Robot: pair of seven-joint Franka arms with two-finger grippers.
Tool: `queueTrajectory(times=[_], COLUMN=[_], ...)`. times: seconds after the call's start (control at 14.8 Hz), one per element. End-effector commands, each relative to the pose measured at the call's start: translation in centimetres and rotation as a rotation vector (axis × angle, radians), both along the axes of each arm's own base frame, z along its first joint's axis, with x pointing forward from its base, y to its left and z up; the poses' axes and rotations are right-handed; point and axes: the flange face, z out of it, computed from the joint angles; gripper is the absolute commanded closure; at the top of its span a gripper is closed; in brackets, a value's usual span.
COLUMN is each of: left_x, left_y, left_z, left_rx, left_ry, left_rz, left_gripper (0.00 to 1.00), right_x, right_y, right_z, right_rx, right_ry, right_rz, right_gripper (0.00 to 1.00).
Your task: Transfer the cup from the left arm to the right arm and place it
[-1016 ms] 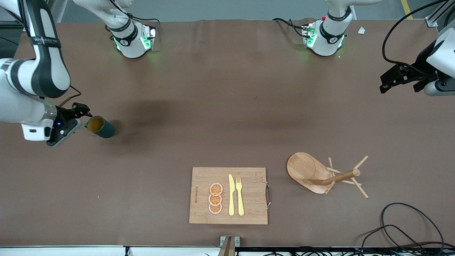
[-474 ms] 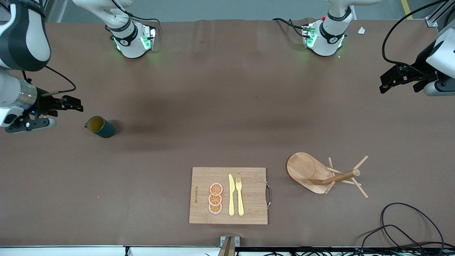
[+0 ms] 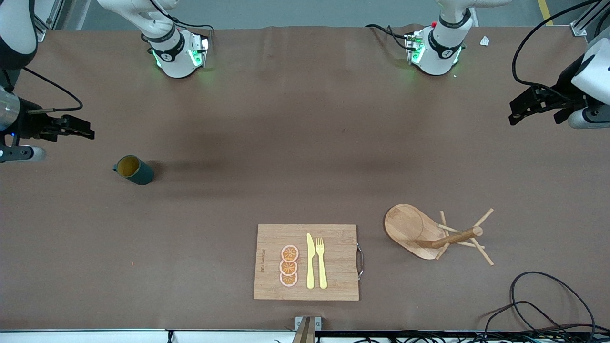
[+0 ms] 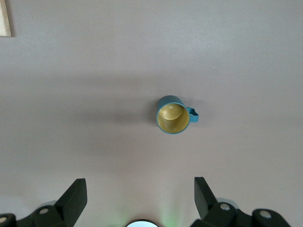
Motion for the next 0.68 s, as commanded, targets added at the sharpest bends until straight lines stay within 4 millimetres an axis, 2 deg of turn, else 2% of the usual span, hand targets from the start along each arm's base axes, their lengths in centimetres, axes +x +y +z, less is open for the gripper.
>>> queueTrajectory(times=[0.0,0.14,0.27,0.41,0.61], left_x=[-0.1,-0.1,-0.1,-0.1,-0.1], left_y=[0.1,0.0,0.0,0.0,0.0], left_z=[0.3,0.3,0.3,0.3,0.3], left_rx=[0.012,0.011,0.010,0.010,0.012], left_ry=[-0.001,-0.001,-0.002,-0.002,-0.002], left_rz=[-0.005,-0.005,-0.005,-0.005,-0.005], left_gripper=[0.00,0.00,0.00,0.00,0.00], right_x=[0.1,0.2,0.2,-0.7,-2.3], right_y=[-0.3,-0.2,-0.4,0.0,0.3], right_z=[3.5,4.9,5.4,5.3,7.3], right_rx=[-0.024,-0.052,-0.056,-0.050,-0.033], right_ry=[-0.027,-0.056,-0.064,0.004,-0.009], right_rz=[-0.022,-0.019,-0.015,-0.017,-0.016], right_gripper=[0.00,0.00,0.00,0.00,0.00])
